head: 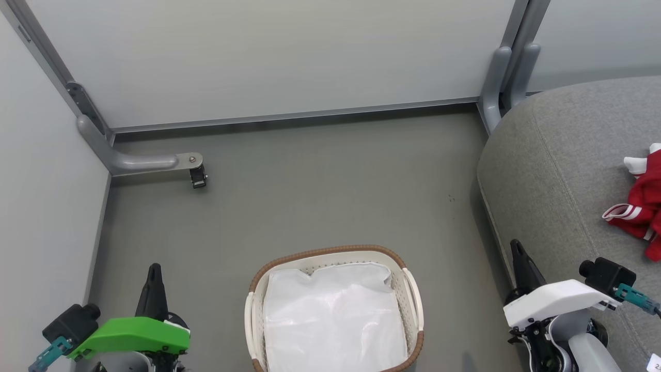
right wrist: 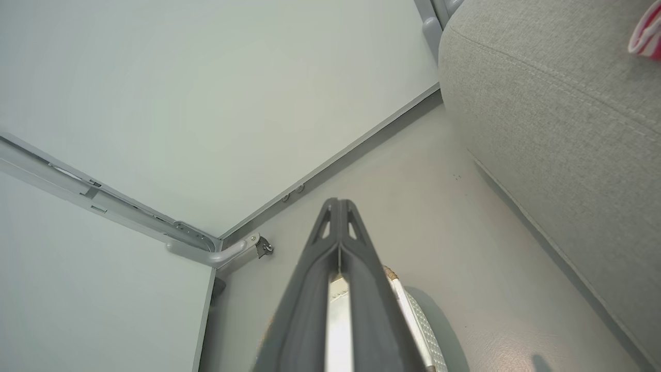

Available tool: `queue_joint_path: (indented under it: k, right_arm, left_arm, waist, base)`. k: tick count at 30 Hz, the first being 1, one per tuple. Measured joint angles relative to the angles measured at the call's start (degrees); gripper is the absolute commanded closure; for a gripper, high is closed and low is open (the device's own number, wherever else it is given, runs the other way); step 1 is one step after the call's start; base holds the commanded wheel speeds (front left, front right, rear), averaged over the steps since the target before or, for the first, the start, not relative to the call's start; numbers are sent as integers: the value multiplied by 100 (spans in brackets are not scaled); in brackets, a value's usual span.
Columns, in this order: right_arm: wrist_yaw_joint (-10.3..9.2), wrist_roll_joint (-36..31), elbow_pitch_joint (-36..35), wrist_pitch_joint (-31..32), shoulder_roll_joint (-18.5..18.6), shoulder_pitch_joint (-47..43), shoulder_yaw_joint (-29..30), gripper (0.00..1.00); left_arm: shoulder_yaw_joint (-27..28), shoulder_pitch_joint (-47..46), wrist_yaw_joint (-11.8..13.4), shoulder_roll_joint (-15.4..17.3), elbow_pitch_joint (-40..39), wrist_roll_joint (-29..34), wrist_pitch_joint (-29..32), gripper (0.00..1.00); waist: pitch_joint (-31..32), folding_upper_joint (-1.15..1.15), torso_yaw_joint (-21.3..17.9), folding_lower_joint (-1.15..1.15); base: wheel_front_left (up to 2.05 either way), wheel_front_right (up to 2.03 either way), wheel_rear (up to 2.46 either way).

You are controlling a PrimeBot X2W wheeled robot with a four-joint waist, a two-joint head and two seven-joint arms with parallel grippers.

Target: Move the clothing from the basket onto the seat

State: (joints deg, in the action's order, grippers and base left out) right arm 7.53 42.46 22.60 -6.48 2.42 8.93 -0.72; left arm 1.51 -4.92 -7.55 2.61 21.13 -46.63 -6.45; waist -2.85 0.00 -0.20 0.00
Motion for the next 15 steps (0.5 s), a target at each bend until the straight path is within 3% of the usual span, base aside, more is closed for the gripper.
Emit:
queue_joint_path:
  k: [15]
  right_arm:
    - [-1,1118,-192,298,7,-23,163,100]
  left_arm:
    - [99,-4,0,1,-155,-1029,293,100]
  waist:
    - [44,0,3,0]
  base:
    - [0,0,0]
